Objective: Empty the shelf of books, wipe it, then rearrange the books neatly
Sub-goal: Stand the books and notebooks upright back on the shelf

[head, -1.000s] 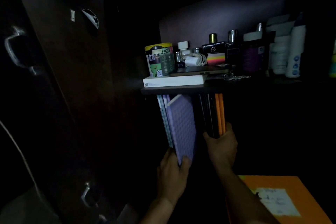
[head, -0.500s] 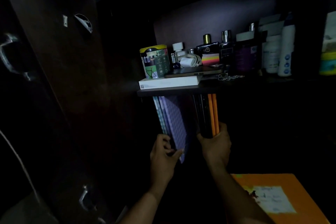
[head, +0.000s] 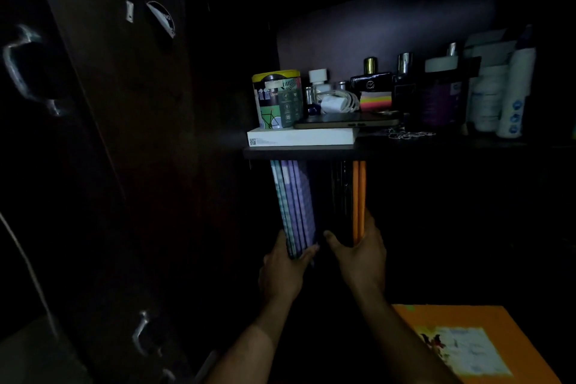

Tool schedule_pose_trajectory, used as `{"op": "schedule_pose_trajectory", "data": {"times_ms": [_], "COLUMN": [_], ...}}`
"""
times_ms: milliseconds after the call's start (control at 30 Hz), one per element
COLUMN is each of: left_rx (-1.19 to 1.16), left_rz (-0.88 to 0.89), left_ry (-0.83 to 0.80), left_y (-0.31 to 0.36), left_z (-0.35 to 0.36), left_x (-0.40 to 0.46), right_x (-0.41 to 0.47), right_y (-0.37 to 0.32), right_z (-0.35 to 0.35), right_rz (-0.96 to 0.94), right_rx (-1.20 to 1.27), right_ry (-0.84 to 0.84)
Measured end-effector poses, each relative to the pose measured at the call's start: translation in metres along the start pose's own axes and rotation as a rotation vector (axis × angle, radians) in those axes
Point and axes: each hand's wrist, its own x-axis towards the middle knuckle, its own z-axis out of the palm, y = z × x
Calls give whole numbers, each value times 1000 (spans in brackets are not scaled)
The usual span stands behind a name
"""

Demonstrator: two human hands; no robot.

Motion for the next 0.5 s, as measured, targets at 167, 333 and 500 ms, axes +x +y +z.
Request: {"op": "schedule_pose_trajectory", "data": {"times_ms": [167,333,500], "left_rx": [-136,-214,-259], "left_rz": [50,62,68], "left_ry": [-54,-107,-107], "left_y": [6,1,-1], "left_z": [-2,-3,-1], "left_x": [-5,-2,0], "right_x": [-1,0,1], "right_y": [2,3,9], "right_z": [-3,-3,1], "right_rz": [-12,-29,-66], "right_rx": [-18,-78,-32], "right_ry": [-96,-219,-270]}}
